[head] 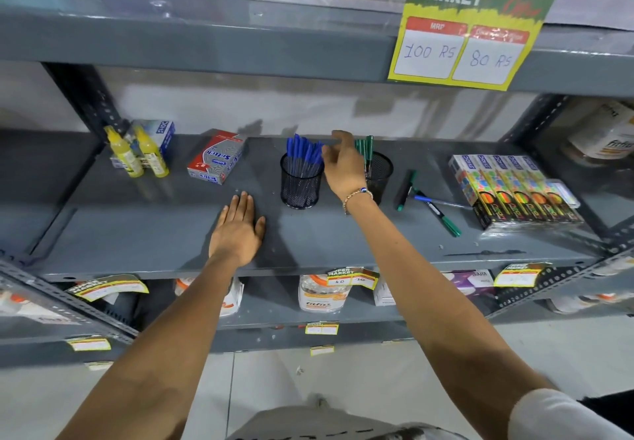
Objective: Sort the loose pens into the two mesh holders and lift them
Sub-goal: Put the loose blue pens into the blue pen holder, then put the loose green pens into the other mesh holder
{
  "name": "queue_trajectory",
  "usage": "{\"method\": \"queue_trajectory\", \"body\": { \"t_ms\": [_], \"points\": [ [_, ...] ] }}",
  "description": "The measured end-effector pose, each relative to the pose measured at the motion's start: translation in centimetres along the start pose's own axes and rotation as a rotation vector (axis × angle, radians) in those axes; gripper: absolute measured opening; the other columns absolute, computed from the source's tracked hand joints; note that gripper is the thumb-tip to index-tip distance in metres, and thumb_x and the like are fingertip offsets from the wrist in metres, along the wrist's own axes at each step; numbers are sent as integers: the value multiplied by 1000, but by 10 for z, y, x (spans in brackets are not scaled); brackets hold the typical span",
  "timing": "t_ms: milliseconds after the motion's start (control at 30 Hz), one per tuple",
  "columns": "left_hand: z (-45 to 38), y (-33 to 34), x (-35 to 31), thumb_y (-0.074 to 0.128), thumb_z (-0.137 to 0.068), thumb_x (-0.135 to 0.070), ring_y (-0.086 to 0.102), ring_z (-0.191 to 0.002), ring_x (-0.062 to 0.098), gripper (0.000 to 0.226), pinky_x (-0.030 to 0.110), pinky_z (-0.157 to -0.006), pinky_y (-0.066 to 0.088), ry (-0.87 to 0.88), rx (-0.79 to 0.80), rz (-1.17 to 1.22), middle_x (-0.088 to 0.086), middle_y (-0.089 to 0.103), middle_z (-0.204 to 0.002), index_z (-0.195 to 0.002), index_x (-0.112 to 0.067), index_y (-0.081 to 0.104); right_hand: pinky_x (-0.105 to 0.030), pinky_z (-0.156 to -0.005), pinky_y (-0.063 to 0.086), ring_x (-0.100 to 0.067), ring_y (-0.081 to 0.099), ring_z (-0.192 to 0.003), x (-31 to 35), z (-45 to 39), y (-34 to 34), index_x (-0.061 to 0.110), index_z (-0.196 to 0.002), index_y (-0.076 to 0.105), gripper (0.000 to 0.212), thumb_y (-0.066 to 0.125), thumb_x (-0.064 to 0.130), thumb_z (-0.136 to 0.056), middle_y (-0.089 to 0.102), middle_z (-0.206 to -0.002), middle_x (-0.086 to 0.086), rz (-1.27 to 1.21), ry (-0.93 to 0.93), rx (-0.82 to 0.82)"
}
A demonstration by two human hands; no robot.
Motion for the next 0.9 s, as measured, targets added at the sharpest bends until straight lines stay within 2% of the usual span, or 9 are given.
{"method": "queue_trajectory", "body": {
  "t_ms": [67, 133, 167, 267, 333, 433, 533, 733, 900],
  "points": [
    [0, 0, 0, 14, -99, -40, 0, -149, 21, 62, 36, -122, 1, 0, 6, -9, 8, 2, -161, -150, -7, 2, -10, -61, 42, -23, 60, -78, -6, 2, -16, 7, -121, 49, 26, 47, 9, -95, 69, -97, -17, -60, -26, -80],
    [0, 1, 0, 13, -98, -40, 0, -149, 20, 62, 36, -122, 0, 0, 6, -9, 8, 2, -161, -150, -7, 2, -28, -71, 51, -32, 65, -80, -20, 7, -38, 11, -108, 55, 17, 47, 14, -94, 70, -90, -17, -62, -25, -222],
    [0, 1, 0, 13, -98, -40, -1, -149, 20, 62, 35, -122, 0, -2, 6, -5, 8, 1, -161, -150, -7, 2, -35, -71, 52, -34, 66, -80, -30, 10, -51, 11, -104, 56, 15, 47, 14, -93, 71, -89, -17, -29, -14, -304],
    [0, 2, 0, 13, -98, -40, -2, -149, 20, 62, 35, -122, -1, -5, 11, -7, 8, 0, -161, -150, -7, 1, -38, -70, 51, -36, 66, -84, -73, 14, -91, 7, -103, 58, 16, 47, 10, -93, 70, -94, -19, 137, 63, -449],
    [0, 2, 1, 13, -99, -40, -2, -149, 20, 62, 36, -122, -1, -9, 9, -4, 8, 0, -161, -150, -7, 1, -39, -72, 50, -38, 63, -93, -107, 8, -106, 8, -102, 60, 18, 45, 10, -93, 66, -102, -21, 343, 176, -384],
    [-1, 3, 0, 14, -99, -40, 0, -149, 21, 62, 36, -122, -1, -2, 9, -5, 9, 1, -161, -150, -6, 2, -42, -86, 51, -38, 56, -110, -150, 3, -115, 16, -110, 64, 27, 53, 4, -88, 53, -124, -17, 608, 323, -173],
    [-2, 5, 1, 18, -99, -38, 1, -149, 21, 62, 36, -122, 0, -1, -8, 7, 10, 4, -161, -150, -5, 5, -42, -91, 49, -35, 48, -120, -167, 0, -113, 22, -120, 60, 39, 57, 2, -87, 43, -133, -14, 771, 336, -49],
    [-3, 7, 3, 18, -99, -38, 2, -149, 22, 62, 36, -122, 0, -3, -17, -11, 10, 5, -161, -149, -4, 6, -40, -86, 51, -34, 54, -113, -170, -6, -108, 18, -113, 64, 30, 53, 3, -88, 48, -127, -15, 844, 294, -32],
    [-1, 4, 2, 17, -99, -38, 1, -149, 21, 62, 36, -122, 0, -7, -15, -11, 9, 4, -161, -149, -5, 5, -41, -86, 48, -36, 54, -108, -157, -2, -114, 10, -109, 61, 25, 53, 2, -86, 50, -122, -17, 846, 186, -140]
  ]
}}
Point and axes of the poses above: each hand's wrist, its own z-axis away from the middle knuckle, its own y-axis out of the palm, x = y × z, the point moved 5 cm from there along -z, towards the middle knuckle
